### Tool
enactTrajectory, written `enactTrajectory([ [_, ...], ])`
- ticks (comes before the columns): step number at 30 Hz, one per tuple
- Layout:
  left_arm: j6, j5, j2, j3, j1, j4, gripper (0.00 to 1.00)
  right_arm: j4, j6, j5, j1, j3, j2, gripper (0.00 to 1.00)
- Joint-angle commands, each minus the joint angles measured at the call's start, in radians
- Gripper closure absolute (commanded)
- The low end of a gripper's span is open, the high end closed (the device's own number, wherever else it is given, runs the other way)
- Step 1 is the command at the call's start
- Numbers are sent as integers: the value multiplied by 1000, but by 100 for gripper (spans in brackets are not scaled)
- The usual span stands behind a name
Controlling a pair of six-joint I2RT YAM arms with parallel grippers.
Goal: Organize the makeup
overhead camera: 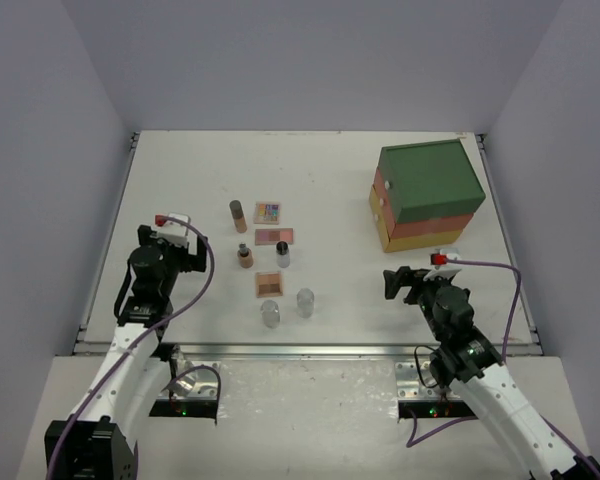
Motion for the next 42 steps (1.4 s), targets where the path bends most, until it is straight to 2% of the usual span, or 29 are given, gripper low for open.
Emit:
enactTrajectory([
  [1, 111, 135, -8, 194, 13, -105, 0, -63, 58, 22, -1, 56, 27, 1],
  [3, 137, 204, 3, 265, 13, -157, 0, -83, 71, 22, -2, 87, 43, 1],
  [4, 158, 338, 49, 358, 13, -215, 2, -114, 82, 32, -2, 149, 69, 1],
  [5, 158, 404, 82, 446, 9, -270, 4, -160, 98, 56, -2, 187, 103, 1],
  [8, 143, 504, 186, 660, -6, -394, 9, -278, 141, 129, -2, 291, 194, 1],
  [9, 132, 469, 271, 778, -116, -463, 13, -334, 153, 156, -2, 364, 241, 1],
  [11, 153, 340, 382, 907, -282, -530, 15, -377, 151, 177, -2, 465, 291, 1],
  [13, 172, 232, 466, 973, -366, -544, 16, -390, 142, 194, -2, 548, 324, 1],
  [15, 212, 155, 555, 1036, -529, -529, 16, -393, 127, 240, -2, 634, 365, 1],
  [17, 215, 152, 666, 1088, -585, -524, 16, -393, 111, 313, -4, 723, 406, 1],
  [18, 215, 153, 674, 1115, -605, -521, 16, -393, 98, 338, -4, 751, 432, 3],
  [22, 204, 201, 900, 1245, -672, -450, 19, -393, -6, 403, -16, 905, 597, 4],
  [24, 204, 219, 988, 1276, -685, -402, 21, -391, -36, 391, -54, 995, 663, 4],
  [28, 204, 282, 1139, 1413, -704, -268, 29, -391, -58, 112, -240, 1133, 863, 4],
  [30, 201, 319, 1203, 1444, -705, -202, 30, -391, -35, 49, -309, 1180, 940, 4],
  [37, 158, 505, 1354, 1471, -705, -25, 33, -342, -36, -1, -355, 1205, 1078, 3],
  [42, 142, 542, 1436, 1495, -704, 52, 34, -299, -12, -11, -386, 1173, 1107, 3],
])
